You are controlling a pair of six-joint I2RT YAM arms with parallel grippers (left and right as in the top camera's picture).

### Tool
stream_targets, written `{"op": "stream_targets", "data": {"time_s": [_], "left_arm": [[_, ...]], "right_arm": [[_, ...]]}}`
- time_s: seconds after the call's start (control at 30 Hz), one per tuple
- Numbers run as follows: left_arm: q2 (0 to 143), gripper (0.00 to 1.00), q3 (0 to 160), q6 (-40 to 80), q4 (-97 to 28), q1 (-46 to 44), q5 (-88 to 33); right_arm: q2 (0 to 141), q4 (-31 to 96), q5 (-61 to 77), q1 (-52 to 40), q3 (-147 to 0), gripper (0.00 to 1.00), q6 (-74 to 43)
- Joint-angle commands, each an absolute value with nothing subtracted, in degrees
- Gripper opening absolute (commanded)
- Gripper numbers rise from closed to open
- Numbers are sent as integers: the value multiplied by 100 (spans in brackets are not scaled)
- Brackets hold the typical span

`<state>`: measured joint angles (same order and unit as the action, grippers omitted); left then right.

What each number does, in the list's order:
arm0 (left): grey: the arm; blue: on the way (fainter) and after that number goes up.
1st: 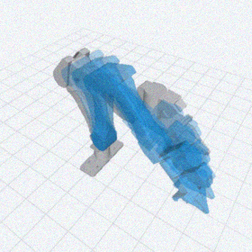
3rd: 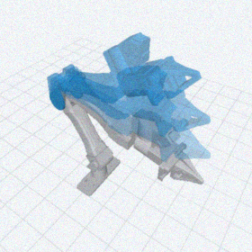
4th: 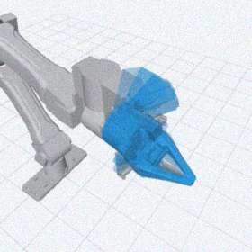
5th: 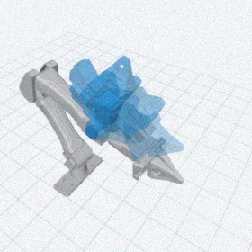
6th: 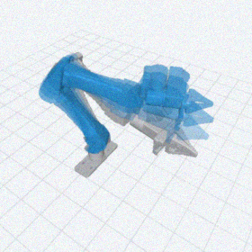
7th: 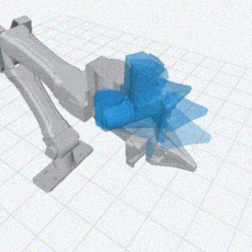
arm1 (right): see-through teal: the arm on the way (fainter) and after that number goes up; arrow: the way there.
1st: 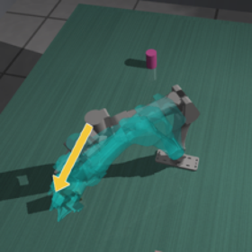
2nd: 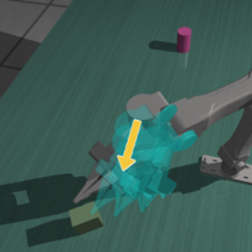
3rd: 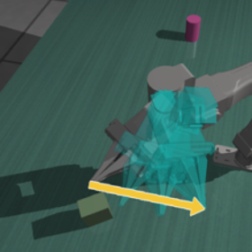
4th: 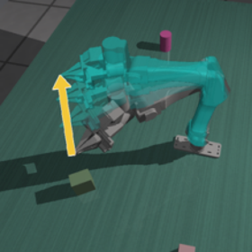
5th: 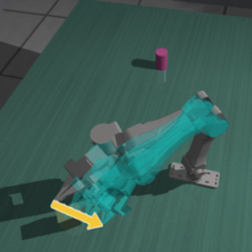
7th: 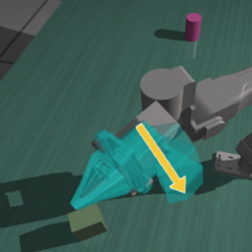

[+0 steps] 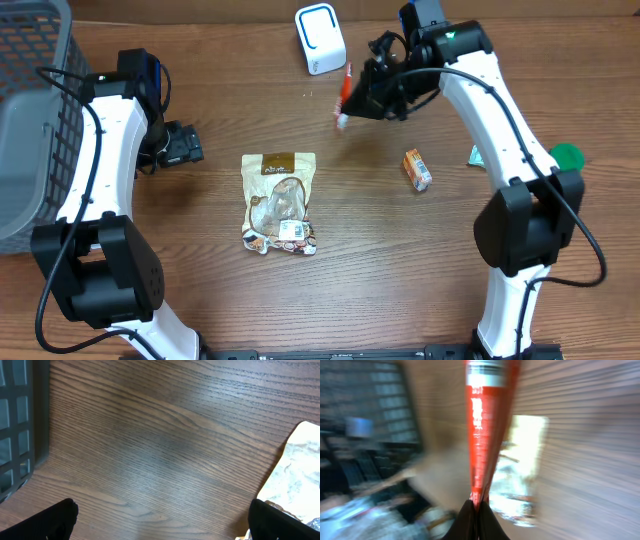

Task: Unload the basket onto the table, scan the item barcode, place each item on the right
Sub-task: 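Carry the red stick right and release it near the jar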

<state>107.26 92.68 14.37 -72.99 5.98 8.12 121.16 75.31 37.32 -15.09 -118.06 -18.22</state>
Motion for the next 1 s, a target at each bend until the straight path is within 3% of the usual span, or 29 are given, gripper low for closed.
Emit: {"op": "stream_targets", "data": {"time_s": [0.0, 0.33, 0.47, 0.67, 0.9, 0.97], "left_arm": [[10766, 100, 9338, 1328, -7295, 556, 788], [10766, 100, 9338, 1328, -7295, 556, 786], [10766, 100, 9338, 1328, -7295, 556, 788], [10766, 100, 9338, 1328, -7295, 556, 788], [10766, 100, 9338, 1328, -7295, 556, 788], [10766, 100, 9338, 1328, -7295, 556, 788]], "right_arm": [[11933, 7579, 2434, -1538, -11716, 4, -954], [11937, 6973, 1448, -1549, -10202, 4, -1194], [11937, 6720, 123, -1516, -9295, 4, -1330], [11937, 6938, -2088, -1118, -8427, 4, -2624], [11937, 7107, -2237, -379, -8136, 4, -2832], [11937, 7148, -2224, -228, -8136, 13, -2827]]}}
